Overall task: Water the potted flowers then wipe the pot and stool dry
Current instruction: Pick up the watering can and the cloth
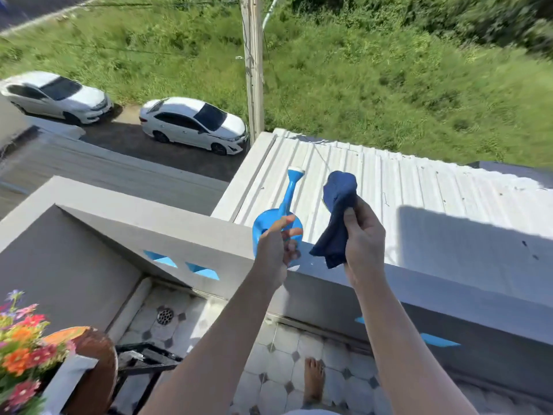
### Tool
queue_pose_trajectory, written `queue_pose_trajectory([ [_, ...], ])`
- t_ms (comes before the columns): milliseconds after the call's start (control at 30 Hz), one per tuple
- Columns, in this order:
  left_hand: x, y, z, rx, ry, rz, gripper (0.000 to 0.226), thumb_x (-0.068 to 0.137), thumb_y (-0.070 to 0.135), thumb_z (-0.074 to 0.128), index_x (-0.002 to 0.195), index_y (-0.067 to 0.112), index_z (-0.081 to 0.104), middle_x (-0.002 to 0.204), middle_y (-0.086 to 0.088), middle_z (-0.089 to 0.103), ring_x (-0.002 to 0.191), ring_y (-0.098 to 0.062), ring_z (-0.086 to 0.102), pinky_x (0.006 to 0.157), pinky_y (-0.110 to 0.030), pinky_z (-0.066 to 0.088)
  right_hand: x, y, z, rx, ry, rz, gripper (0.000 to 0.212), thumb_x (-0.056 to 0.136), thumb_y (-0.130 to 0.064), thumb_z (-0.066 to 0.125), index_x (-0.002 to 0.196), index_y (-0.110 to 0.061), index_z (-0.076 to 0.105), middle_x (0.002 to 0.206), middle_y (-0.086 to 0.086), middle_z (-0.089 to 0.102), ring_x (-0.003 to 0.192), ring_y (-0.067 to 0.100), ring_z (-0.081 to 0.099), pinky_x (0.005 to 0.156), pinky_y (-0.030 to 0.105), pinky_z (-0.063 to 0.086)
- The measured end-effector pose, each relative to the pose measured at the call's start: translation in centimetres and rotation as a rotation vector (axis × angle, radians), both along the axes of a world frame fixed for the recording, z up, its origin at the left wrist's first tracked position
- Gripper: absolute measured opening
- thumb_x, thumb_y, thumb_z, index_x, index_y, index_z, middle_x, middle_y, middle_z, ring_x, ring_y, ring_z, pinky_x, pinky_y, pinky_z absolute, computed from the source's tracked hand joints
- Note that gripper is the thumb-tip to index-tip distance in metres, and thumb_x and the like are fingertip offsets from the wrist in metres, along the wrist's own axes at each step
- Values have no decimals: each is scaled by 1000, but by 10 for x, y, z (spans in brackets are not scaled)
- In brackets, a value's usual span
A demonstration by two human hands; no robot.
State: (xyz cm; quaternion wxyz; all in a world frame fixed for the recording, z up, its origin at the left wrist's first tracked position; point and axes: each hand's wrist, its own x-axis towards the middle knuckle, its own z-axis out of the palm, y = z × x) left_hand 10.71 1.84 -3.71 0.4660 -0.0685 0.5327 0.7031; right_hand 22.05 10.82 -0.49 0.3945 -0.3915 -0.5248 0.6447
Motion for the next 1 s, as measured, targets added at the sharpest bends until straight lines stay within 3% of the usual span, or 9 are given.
queue_pose_trajectory([
  [167,18,55,-35,-29,-186,202,24,94,35,55,114,22,54,80,-5,65,41,-10,43,41,-21,39,7,49,-15,-19,-51,30,23,98,-19,52,116,-22,67,98,2,70,90,16,61,85,48,51],
  [333,9,103,-45,51,-212,483,43,92,41,59,124,13,54,83,-2,65,44,-10,44,41,-23,35,-7,96,-26,-76,-103,163,32,89,-30,52,118,-27,64,77,-10,61,71,19,52,65,25,39],
  [400,6,115,-47,52,-189,511,48,90,46,61,124,12,55,89,-2,66,46,-9,43,43,-23,35,-12,107,-28,-79,-114,216,29,90,-28,50,115,-29,65,81,-5,64,72,20,54,66,26,40],
  [567,0,118,-47,-31,-35,485,32,96,47,50,106,17,59,93,-2,66,46,-9,36,42,-24,36,-27,114,-28,-119,26,321,28,100,-14,47,120,-20,65,117,10,69,104,27,65,87,39,49],
  [633,-2,110,-49,-56,28,491,32,98,45,46,99,16,60,86,1,65,46,-10,37,42,-25,38,-35,113,-29,-123,62,392,27,102,-15,46,121,-19,64,115,11,69,99,26,64,84,37,48],
  [767,-13,80,-43,-106,123,544,39,100,43,43,80,17,65,57,10,60,44,-9,42,47,-27,33,-63,100,-26,-180,76,513,25,103,-13,46,111,-22,68,93,0,70,81,10,63,69,22,51],
  [833,-24,56,-45,-134,157,544,43,101,46,41,79,17,65,58,8,59,41,-6,42,45,-24,33,-80,87,-22,-201,66,591,25,103,-12,45,113,-21,66,90,-4,72,77,6,66,65,19,54],
  [933,-39,22,-49,-180,185,533,47,101,47,36,80,15,64,65,3,57,41,-7,39,42,-23,33,-101,64,-22,-221,47,682,26,103,-13,45,121,-18,64,111,4,71,97,14,67,83,28,56],
  [1000,-52,-5,-53,-196,184,569,46,102,46,34,79,15,60,66,3,56,42,-7,38,43,-23,32,-120,42,-25,-235,32,728,26,102,-13,46,115,-23,67,114,6,70,101,18,66,88,35,53],
])
